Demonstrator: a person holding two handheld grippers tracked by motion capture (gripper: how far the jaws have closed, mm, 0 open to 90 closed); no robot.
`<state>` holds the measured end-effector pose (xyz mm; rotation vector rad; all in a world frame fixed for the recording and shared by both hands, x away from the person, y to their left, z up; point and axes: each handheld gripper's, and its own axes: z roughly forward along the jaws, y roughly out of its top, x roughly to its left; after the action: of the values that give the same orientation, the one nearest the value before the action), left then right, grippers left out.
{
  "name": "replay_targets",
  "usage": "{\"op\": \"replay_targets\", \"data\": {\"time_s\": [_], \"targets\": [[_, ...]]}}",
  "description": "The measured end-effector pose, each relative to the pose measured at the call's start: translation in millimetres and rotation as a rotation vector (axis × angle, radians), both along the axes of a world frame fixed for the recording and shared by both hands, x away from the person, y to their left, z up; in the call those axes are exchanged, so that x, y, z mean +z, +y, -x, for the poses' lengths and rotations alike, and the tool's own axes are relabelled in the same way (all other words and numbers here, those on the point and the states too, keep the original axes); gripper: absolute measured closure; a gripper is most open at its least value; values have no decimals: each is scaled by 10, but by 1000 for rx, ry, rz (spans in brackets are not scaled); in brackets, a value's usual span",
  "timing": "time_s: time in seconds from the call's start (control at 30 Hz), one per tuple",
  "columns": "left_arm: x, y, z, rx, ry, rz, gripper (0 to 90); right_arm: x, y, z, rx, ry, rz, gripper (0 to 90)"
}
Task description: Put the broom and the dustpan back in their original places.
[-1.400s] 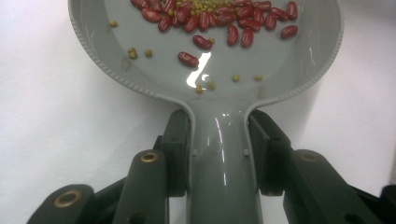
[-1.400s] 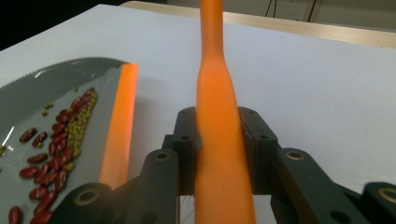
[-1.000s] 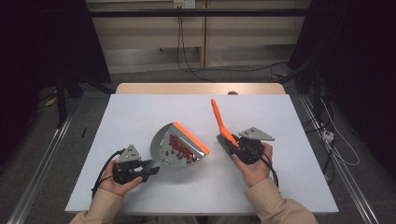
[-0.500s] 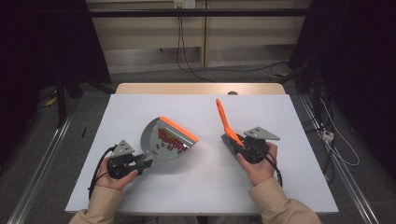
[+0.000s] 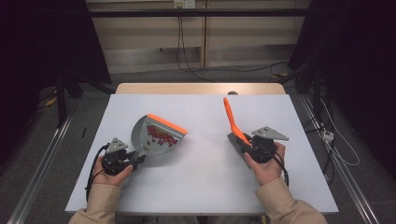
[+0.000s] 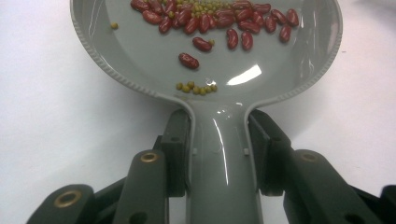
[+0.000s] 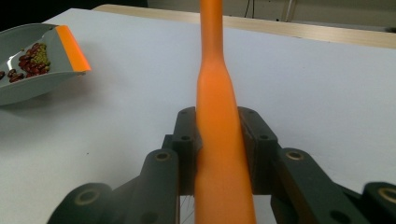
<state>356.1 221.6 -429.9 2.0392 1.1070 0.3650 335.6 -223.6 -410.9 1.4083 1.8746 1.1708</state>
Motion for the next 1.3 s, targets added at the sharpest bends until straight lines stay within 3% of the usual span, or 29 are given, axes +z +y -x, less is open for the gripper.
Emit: {"op": "replay_targets", "data": {"time_s": [0.7, 1.3], "targets": [[-124, 86, -104, 158, 38, -40, 631, -13, -165, 27, -36, -9, 19, 711], [-136, 90, -142, 217, 50, -38, 631, -38, -437, -14, -98, -14, 35, 711]]}}
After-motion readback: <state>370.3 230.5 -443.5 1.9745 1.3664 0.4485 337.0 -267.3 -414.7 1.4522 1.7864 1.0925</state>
